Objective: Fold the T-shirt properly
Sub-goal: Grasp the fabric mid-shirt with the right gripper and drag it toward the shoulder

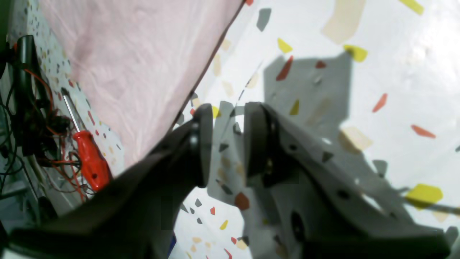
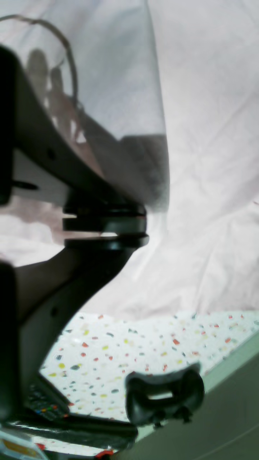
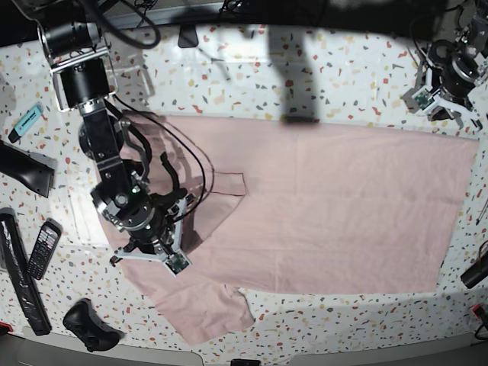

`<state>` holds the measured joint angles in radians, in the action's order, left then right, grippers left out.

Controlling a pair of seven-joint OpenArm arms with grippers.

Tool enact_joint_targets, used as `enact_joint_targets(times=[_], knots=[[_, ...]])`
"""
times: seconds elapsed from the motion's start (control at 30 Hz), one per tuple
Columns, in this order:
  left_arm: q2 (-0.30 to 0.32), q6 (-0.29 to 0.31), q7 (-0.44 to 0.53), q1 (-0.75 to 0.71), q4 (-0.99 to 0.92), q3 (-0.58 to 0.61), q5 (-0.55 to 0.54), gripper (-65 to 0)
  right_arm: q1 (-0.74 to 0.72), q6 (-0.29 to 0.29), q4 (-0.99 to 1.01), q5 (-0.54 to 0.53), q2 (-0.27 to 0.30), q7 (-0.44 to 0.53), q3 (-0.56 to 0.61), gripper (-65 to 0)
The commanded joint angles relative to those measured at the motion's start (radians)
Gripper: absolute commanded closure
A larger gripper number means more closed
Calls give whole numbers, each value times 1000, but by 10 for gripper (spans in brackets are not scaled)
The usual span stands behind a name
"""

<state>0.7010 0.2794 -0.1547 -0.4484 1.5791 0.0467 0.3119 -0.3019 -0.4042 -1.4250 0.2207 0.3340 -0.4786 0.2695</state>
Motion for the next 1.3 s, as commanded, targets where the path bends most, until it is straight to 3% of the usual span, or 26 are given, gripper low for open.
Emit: enact_joint_targets(times=[0.0,0.37,0.67,0.83,1.27], knots=[[16,-7,5,2,13,-8,2,-146,-14,8,-29,3,7,6,-7,0],[17,-7,6,3,13,-8,2,-146,224,8,-331,3,9,-94,-7,0],[16,-7,6,3,13,-8,2,-146,388,9,-441,-1,6,-117,-7,0],[17,-7,13,3,13,-8,3,-146,442,8,-483,-120,0,-122,-7,0],[17,-6,14,3,13,-8,3,-146,454,4,-482,-180,-159,-132,-7,0]])
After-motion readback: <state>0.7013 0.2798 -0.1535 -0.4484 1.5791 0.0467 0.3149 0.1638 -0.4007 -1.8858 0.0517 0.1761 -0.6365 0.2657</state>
